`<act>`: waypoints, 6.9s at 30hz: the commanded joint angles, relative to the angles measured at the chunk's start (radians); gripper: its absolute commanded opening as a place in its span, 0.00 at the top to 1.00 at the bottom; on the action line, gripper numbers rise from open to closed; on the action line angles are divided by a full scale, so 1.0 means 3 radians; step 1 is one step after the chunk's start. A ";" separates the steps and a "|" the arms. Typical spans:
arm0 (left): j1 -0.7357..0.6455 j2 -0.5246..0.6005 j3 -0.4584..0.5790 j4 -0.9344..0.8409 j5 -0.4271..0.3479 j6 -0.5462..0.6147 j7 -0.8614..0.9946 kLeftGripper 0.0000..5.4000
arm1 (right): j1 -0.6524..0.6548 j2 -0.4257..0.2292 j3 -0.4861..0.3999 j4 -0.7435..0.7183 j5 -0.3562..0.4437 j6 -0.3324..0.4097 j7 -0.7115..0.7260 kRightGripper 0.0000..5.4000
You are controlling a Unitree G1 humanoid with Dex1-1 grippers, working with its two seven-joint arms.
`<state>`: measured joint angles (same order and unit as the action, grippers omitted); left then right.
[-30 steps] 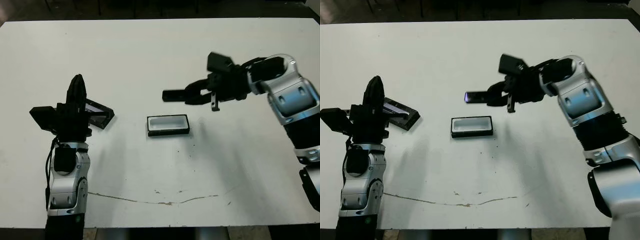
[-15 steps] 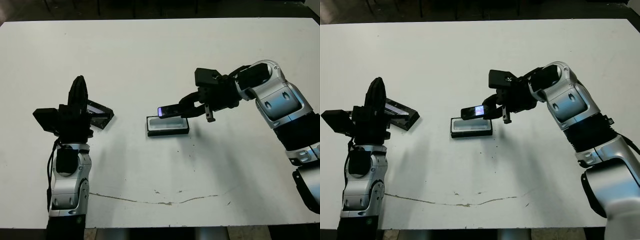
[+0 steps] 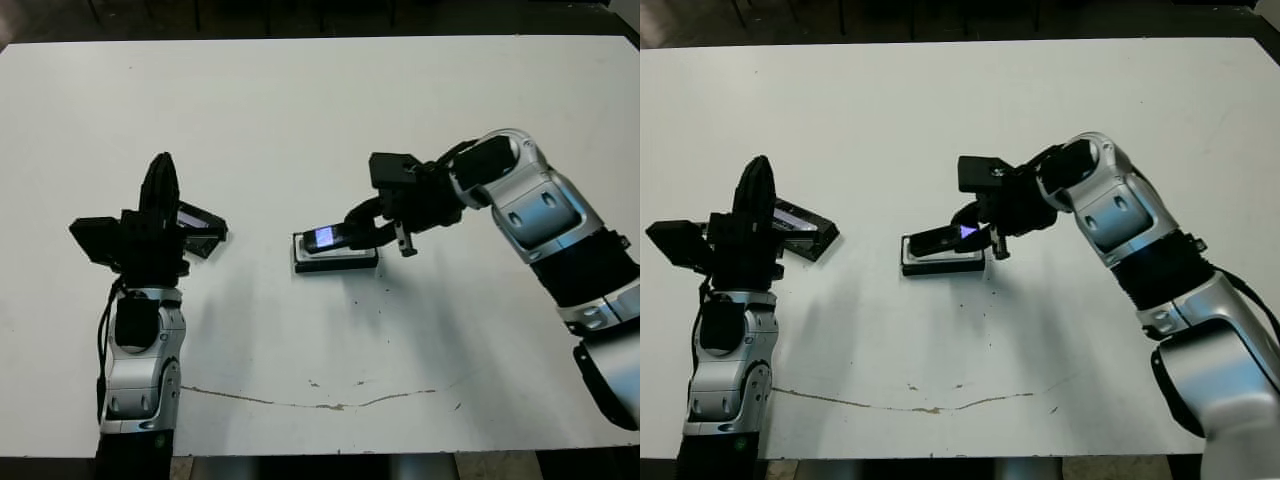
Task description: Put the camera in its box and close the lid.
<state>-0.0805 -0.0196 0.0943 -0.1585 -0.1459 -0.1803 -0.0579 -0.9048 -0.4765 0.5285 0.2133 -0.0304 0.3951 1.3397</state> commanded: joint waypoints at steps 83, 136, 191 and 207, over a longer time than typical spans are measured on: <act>0.0071 0.0021 -0.0010 0.0035 0.0030 0.0014 0.0026 1.00 | -0.0455 -0.0214 -0.1029 0.0212 0.0093 -0.0130 -0.0599 0.00; 0.0639 0.0024 -0.0082 -0.0277 0.0205 0.0015 0.0055 1.00 | -0.1381 0.0871 -0.0151 0.3458 -0.1212 -0.1602 -0.0363 0.00; 0.0772 0.0075 -0.0072 -0.0484 0.0252 0.0140 0.0110 1.00 | -0.1040 0.1205 0.0042 0.3792 -0.1600 -0.1597 -0.0836 0.91; 0.0736 0.0061 -0.0137 -0.0412 0.0326 0.0118 0.0130 1.00 | -0.1144 0.0949 -0.0218 0.3704 -0.1414 -0.1617 -0.0851 0.93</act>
<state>0.1225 -0.0055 0.0532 -0.2933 -0.0551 -0.1581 -0.0233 -1.2976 -0.1777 0.4683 1.3058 -0.4527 -0.0942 1.0748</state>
